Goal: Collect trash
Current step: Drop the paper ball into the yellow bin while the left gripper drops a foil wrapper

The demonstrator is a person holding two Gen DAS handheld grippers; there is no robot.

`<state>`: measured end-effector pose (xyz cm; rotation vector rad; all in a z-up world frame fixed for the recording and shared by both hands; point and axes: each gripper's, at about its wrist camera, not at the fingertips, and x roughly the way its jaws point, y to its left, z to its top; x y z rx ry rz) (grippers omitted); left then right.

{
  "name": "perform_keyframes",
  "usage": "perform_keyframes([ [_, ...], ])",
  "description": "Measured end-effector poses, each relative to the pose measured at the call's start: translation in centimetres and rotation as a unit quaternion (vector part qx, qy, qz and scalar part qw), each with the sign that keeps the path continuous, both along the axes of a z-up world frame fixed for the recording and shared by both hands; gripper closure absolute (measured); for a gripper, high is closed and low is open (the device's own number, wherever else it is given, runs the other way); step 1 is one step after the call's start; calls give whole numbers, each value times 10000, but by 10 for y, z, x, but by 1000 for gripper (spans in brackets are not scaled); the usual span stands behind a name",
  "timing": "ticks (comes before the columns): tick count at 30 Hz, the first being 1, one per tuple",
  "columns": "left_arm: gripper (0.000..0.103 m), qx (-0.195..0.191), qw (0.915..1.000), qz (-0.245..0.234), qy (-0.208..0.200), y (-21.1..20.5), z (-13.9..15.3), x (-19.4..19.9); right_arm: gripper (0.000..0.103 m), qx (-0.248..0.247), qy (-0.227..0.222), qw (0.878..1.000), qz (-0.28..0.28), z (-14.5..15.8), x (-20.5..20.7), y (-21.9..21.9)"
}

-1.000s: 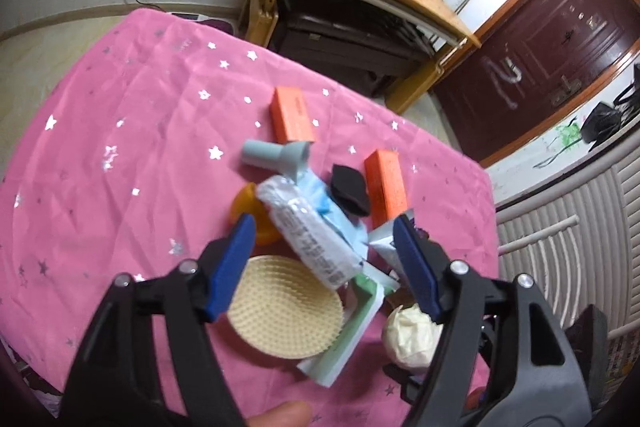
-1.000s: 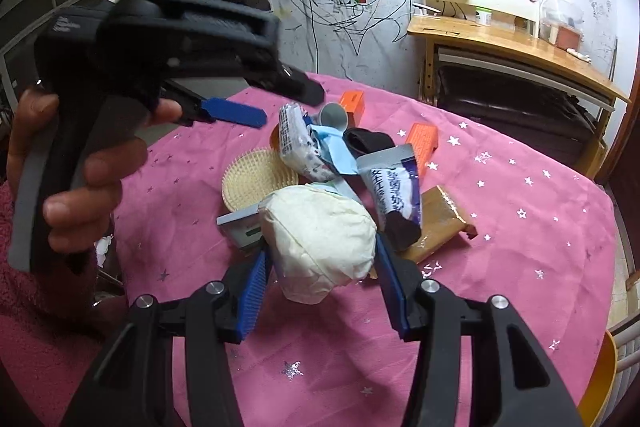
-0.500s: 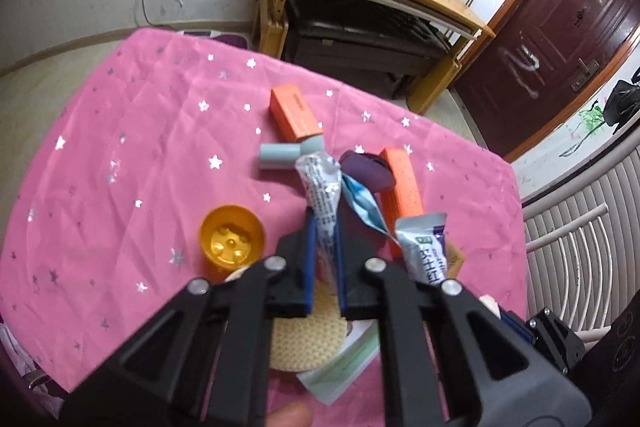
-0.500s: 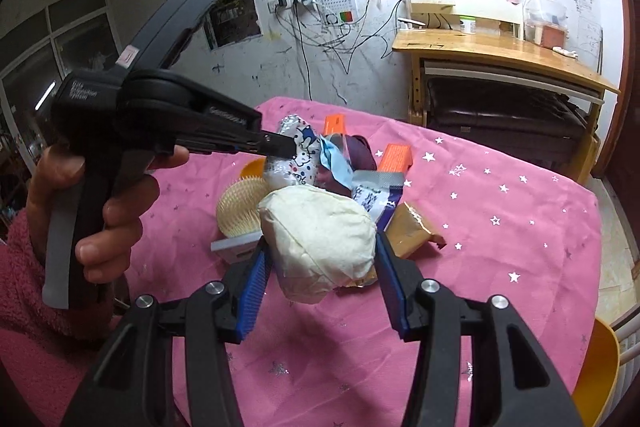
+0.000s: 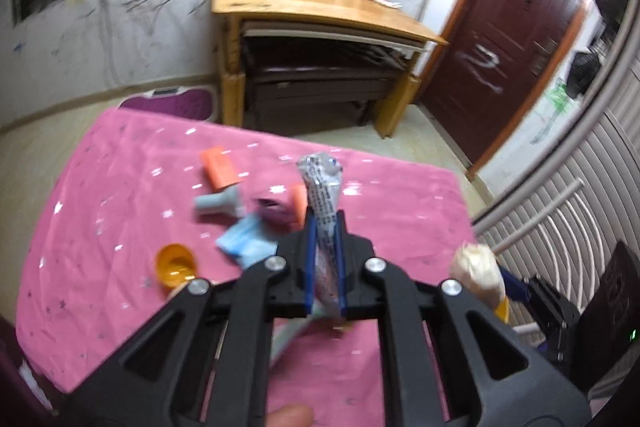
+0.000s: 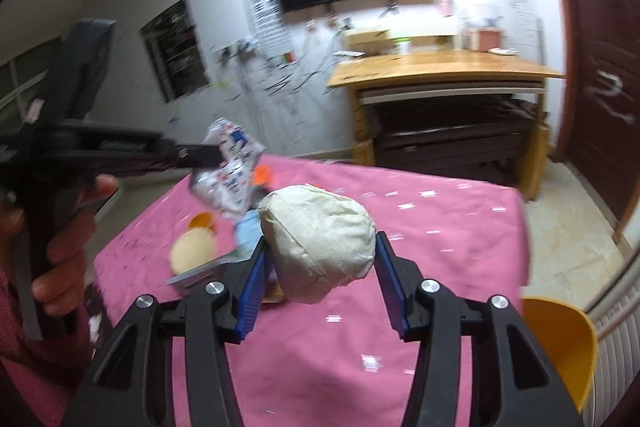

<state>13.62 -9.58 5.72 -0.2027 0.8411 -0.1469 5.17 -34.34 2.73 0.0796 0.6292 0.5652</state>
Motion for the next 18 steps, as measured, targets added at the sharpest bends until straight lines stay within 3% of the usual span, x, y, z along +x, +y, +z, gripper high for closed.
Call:
perform_keyframes([
  [6, 96, -98, 9977, -672, 10, -61, 6, 3, 57, 57, 13, 9963, -863, 3, 9, -64],
  [11, 96, -130, 9917, -1272, 112, -121, 1, 6, 57, -61, 236, 9838, -1774, -13, 11, -121],
  [18, 96, 14, 9822, -1845, 346, -187, -21, 11, 57, -232, 598, 9674, -2451, -40, 13, -164],
])
